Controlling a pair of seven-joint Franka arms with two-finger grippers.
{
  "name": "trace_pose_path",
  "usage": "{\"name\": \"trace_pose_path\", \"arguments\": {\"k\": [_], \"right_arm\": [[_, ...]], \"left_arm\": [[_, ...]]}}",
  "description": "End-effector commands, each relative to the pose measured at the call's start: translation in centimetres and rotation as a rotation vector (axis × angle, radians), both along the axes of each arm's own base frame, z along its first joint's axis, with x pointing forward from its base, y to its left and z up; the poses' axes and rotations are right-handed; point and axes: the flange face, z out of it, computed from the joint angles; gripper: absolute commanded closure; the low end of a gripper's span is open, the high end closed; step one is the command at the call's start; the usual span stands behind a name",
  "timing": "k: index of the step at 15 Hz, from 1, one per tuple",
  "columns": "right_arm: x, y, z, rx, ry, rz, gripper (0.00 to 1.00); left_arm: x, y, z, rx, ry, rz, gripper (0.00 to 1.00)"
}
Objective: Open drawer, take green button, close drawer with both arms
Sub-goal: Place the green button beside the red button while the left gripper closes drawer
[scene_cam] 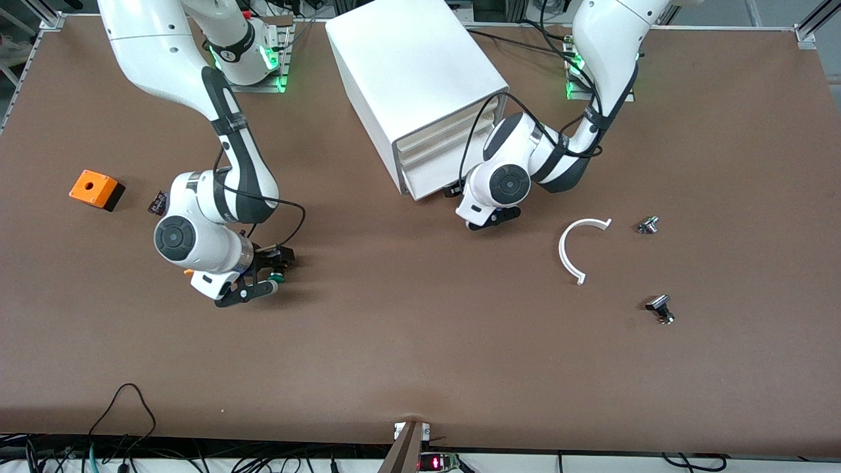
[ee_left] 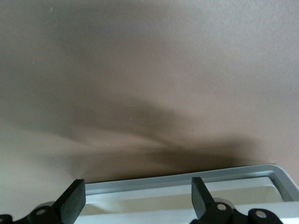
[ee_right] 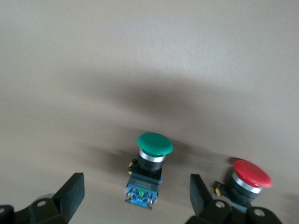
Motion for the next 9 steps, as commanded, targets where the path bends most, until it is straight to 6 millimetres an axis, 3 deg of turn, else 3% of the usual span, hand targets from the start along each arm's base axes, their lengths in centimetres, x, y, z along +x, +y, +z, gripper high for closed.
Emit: {"name": "trace_pose_path", "arguments": {"k": [1,5,9], "right_arm": [[0.3,-1.2,6.2,0.029,-0.036,0.000,0.00],[0.4,-4.1,11.7,0.027,-0.078,-0.063,0.00],[-0.6,-3.8,15.3,-0.012,-0.083,-0.119,0.00]], "left_arm": [[-1.9,-1.3,1.5,-0.022,0.026,0.016,0.00],[-3.4,-2.5,1.2,-0.018,0.054,0.010,0.00],[-4.3,-3.0,0.8,-0.021,0.072,0.001,0.00]]}}
